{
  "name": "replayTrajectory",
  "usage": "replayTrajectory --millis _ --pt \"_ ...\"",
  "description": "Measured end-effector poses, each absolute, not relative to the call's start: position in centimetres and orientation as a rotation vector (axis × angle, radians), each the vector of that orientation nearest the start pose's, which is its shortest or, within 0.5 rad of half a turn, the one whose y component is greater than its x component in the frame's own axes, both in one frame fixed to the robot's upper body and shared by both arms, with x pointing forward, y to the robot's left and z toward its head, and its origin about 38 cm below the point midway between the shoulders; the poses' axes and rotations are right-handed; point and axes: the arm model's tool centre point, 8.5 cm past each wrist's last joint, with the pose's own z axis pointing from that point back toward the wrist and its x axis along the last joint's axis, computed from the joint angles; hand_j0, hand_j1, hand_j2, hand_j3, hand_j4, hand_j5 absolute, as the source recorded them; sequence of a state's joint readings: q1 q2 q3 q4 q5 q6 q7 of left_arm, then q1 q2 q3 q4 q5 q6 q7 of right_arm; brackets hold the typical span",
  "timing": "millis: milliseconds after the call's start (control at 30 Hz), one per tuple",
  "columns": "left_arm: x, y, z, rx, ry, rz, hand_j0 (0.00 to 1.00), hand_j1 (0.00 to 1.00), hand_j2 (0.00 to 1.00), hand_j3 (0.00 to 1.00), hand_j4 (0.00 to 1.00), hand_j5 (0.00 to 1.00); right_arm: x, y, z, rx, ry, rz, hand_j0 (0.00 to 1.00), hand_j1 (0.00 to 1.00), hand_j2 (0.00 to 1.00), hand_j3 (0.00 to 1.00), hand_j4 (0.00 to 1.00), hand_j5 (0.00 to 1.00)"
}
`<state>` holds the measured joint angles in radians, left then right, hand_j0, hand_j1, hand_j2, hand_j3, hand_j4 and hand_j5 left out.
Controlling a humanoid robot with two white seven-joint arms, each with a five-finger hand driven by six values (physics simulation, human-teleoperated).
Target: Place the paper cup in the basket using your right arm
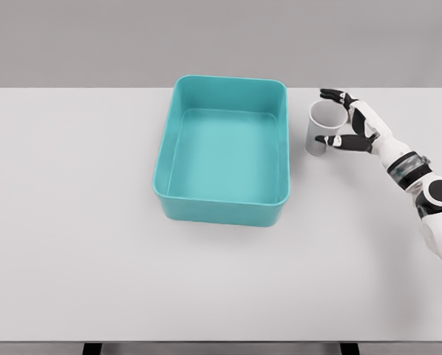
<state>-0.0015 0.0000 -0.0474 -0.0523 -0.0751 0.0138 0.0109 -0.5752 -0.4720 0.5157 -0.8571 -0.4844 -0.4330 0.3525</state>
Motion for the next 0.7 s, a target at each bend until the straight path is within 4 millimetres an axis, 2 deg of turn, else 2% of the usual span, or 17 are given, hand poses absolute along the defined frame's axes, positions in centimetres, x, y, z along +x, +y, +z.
replayTrajectory --millis 333,533,700 --pt "1.8 27.2 -26.3 0.1 -0.035 -0.124 1.0 1.0 1.0 1.0 1.0 1.0 48.9 -32.9 11.3 0.134 -1.679 0.632 0.55 0.55 0.55 0.55 0.55 0.55" --pt "1.8 27.2 -26.3 0.1 -0.035 -0.124 1.0 1.0 1.0 1.0 1.0 1.0 49.0 -32.1 13.0 0.15 -1.725 0.664 0.56 0.56 0.56 0.56 0.56 0.56" --pt "1.8 27.2 -26.3 0.1 -0.035 -0.124 1.0 1.0 1.0 1.0 1.0 1.0 48.9 -32.2 15.1 0.147 -1.769 0.705 0.56 0.56 0.56 0.56 0.56 0.56"
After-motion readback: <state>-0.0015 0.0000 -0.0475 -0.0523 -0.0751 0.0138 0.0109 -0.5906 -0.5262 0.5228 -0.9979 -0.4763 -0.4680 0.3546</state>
